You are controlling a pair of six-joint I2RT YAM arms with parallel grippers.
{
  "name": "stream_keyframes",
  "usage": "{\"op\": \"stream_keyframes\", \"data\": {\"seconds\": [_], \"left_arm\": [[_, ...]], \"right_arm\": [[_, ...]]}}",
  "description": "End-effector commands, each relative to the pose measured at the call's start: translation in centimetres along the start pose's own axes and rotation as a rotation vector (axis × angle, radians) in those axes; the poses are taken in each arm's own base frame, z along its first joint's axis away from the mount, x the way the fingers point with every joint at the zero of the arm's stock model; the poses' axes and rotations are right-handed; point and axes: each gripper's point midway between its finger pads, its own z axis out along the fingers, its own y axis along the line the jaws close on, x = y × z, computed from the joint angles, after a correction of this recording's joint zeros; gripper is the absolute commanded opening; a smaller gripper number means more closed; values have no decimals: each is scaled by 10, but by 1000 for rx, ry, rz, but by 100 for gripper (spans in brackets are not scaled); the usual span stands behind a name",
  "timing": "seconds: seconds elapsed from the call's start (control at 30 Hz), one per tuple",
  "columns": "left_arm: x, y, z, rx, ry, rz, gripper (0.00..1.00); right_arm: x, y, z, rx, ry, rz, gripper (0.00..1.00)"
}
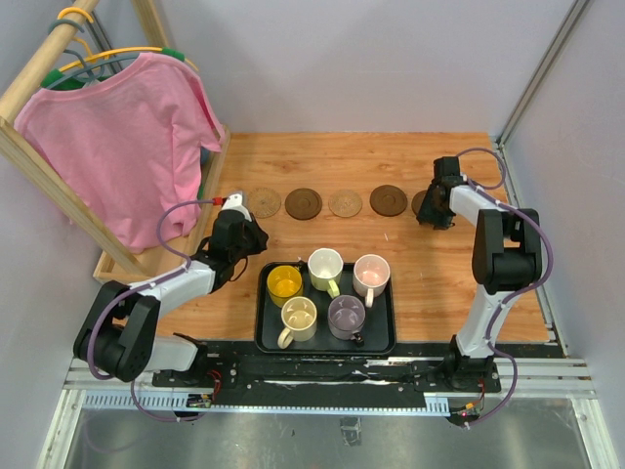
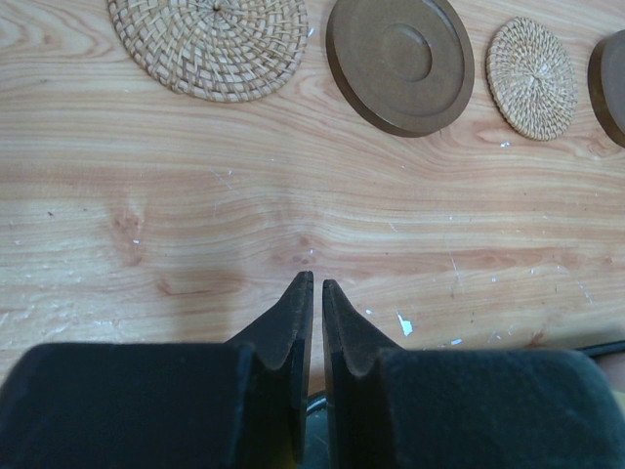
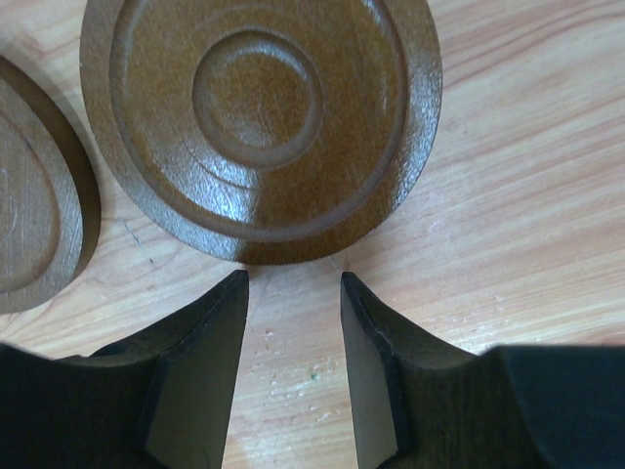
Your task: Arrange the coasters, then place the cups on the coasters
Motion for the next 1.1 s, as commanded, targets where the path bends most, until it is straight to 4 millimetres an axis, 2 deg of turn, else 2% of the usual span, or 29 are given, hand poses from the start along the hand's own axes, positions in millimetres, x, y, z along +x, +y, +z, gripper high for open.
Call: {"op": "stream_keyframes", "data": {"seconds": [0.0,0.27,0.33,0.67,0.8,0.9,1.07], "left_arm": [[-2,-2,2,12,-10,3,12],[1,-1,4,11,-2,6,12],[1,-1,4,10,1,5,12],[4,-1,5,9,8,5,12],[4,-1,5,11,7,5,12],[2,-1,5,12,3,2,12],[-5,-5,3,23,-20,4,12]], "right_arm": [[12,-8,16,72,40,7,45],[5,-9,15,85,22,10,45],[12,-11,24,97,46,4,45],[8,-9,25,92,47,1,45],[12,-6,21,68,54,-11,46],[15,-4,18,48,65,-37,51],[13,1,-6,13,38,-71,55]]}}
